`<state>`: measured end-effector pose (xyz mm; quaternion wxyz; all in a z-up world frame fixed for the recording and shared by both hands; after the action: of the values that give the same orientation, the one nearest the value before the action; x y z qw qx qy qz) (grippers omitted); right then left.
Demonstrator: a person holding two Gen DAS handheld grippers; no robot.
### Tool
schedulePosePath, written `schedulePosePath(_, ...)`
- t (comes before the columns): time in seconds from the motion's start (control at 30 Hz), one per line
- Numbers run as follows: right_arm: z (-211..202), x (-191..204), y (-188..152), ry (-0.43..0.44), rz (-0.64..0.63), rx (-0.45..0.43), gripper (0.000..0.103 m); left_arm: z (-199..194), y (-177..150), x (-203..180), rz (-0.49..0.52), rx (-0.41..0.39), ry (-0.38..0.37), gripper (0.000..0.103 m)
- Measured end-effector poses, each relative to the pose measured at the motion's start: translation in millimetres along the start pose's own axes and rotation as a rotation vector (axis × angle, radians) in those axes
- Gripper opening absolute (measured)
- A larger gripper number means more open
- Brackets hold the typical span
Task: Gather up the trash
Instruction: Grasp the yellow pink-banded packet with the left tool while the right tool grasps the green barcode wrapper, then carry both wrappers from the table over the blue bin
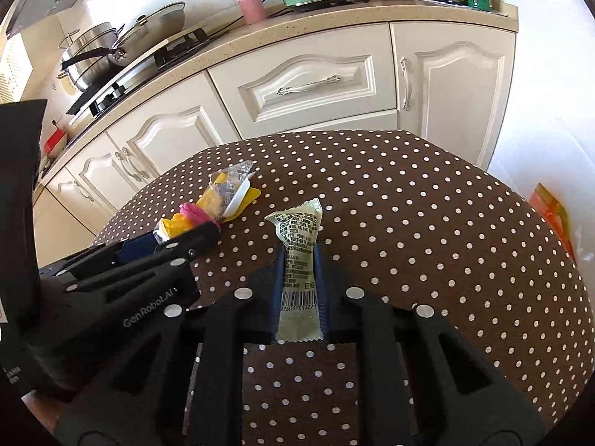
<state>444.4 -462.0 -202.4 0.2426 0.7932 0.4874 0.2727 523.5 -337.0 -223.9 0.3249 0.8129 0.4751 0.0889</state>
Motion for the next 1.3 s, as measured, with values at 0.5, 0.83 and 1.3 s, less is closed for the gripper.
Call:
schedulePosePath(0.5, -59.6, 92.1, -18.6, 0.153, -0.141, -0.074, 0.016, -133.1, -48.4, 90.8, -0.218, -0.156, 0.016, 0.037)
schedulePosePath(0.83, -118.1, 200.8, -79.0, 0.307, -0.267, -0.082, 0.016, -228.7, -135.2, 160.7, -0.346, -0.242, 0.103, 0.037)
schedulePosePath(1.3, -159.6, 359.9, -195.3, 0.465, -0.478, -0.022, 0.016, -312.6, -281.1, 276.0, -0.561, -0.271, 0.272, 0.037)
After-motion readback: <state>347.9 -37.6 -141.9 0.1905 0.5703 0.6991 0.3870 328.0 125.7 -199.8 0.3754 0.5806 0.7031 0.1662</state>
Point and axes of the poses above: each gripper's, at about its wrist camera, not at the fingertips, and z roughly the way its jaws point, x to its left, y to its top, the point moved 7 cm from there along z, roughly the way its jaws point, and after that the axes turned 7 degrees about -y, right-handed, at the moved point
